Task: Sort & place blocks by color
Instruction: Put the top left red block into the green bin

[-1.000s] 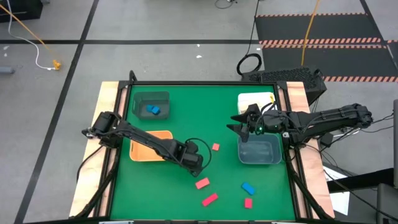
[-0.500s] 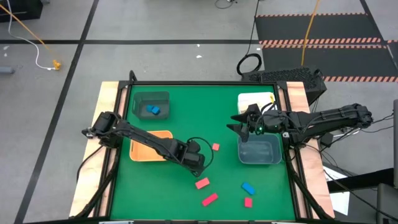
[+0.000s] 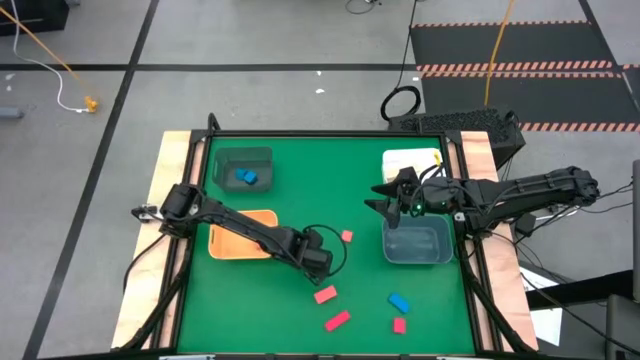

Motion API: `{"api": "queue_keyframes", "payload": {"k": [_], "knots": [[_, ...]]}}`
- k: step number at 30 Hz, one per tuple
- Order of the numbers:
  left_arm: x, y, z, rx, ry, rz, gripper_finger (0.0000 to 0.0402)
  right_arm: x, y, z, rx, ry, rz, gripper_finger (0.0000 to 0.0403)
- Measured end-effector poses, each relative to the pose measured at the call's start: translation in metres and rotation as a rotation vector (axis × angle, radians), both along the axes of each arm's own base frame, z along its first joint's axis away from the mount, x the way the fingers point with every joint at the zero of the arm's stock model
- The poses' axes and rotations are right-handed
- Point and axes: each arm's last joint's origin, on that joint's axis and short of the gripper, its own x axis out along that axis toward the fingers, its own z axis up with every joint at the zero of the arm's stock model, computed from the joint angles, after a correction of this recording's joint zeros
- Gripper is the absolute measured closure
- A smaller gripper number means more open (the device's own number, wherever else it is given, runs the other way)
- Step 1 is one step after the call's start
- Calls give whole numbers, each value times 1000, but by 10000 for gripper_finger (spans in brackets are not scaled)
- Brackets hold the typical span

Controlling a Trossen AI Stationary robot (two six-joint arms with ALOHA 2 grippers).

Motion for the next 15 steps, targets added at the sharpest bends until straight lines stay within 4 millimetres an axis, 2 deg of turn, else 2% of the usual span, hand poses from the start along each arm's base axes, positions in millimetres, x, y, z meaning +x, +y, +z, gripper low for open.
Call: {"api": "queue_keyframes", "payload": {"k": [4, 15], "knots": [[0, 6, 0, 15, 11, -8, 208, 0, 0, 0, -5, 5, 2, 125], [5, 17, 1, -16, 9, -65, 380, -3, 0, -21, 18, 54, -7, 125]]}}
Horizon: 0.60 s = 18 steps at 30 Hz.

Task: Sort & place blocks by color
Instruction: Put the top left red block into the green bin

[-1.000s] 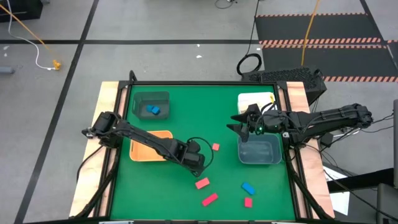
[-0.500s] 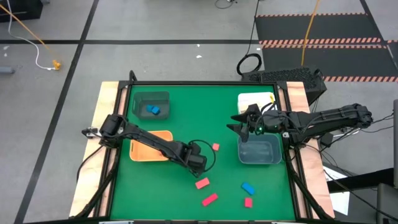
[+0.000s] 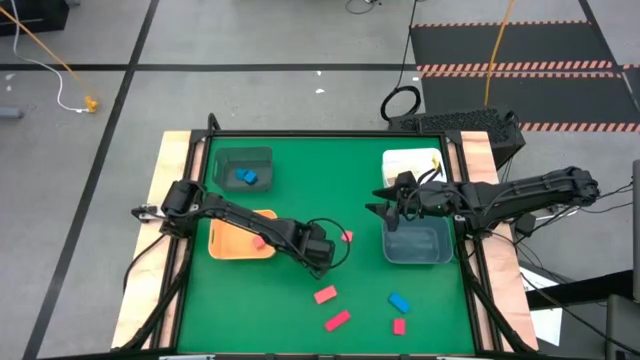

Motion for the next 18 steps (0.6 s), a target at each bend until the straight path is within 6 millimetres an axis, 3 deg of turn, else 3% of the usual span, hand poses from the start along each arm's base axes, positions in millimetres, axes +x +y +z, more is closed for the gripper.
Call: {"api": "queue_keyframes", "payload": {"k": [5, 18], "knots": [[-1, 1, -3, 1, 19, -10, 394, -2, 0, -9, 26, 19, -11, 125], [0, 0, -2, -6, 13, -148, 323, -2, 0, -10, 22, 24, -9, 125]]}}
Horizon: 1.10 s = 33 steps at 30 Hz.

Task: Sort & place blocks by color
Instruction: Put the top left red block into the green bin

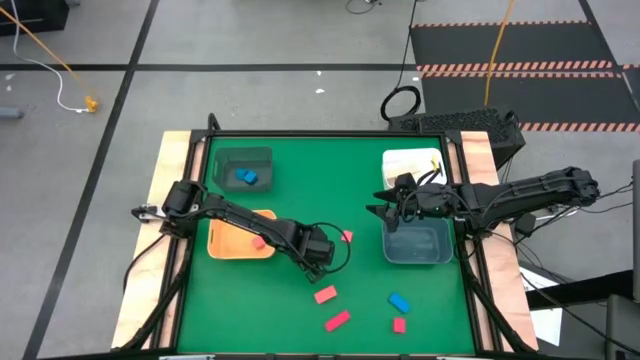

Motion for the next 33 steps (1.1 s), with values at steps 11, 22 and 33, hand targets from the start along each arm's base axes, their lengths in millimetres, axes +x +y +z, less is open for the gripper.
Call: {"api": "queue_keyframes", "payload": {"k": [11, 22, 33], "knots": [[0, 28, 24, -73, -50, 179, 216, 0, 0, 0, 1, -1, -2, 125], [-7, 47, 23, -51, 26, 448, 221, 0, 0, 1, 3, -9, -2, 125], [-10, 41, 12, -5, 72, 555, 229, 0, 0, 1, 2, -6, 3, 125]]}}
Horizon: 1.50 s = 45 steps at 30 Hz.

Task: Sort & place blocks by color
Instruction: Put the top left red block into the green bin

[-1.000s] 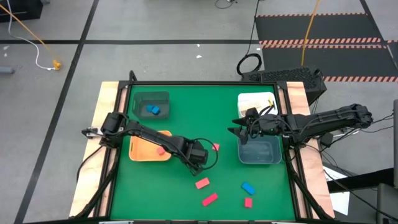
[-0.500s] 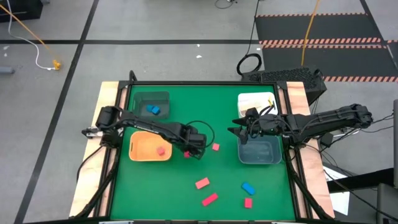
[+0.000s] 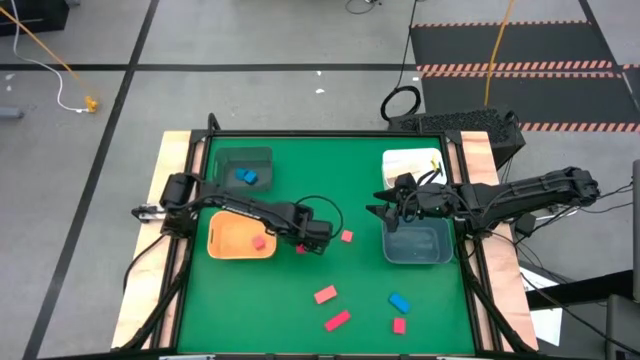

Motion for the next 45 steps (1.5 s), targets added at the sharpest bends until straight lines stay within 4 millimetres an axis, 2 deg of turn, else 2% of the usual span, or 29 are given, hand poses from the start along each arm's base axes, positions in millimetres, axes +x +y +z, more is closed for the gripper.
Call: {"api": "queue_keyframes", "payload": {"k": [6, 18, 23, 29, 34, 38, 45], "knots": [[-1, -11, 0, 13, -9, 32, 229, 0, 0, -1, -4, 8, 2, 125], [5, -21, -32, 13, 53, 24, 229, 0, 0, -1, -7, 13, 5, 125], [7, -22, -39, 7, 65, -8, 229, 0, 0, -1, -7, 14, 5, 125], [9, -19, -39, -10, 61, -114, 232, 0, 0, -1, -7, 14, 5, 125], [8, -20, -40, -4, 85, -176, 273, 0, 0, -1, -7, 13, 5, 125], [7, -20, -40, -4, 98, -210, 273, 0, 0, -1, -8, 13, 3, 125], [5, -21, -22, -39, 92, -260, 273, 0, 0, -1, -5, 11, 1, 125]]}}
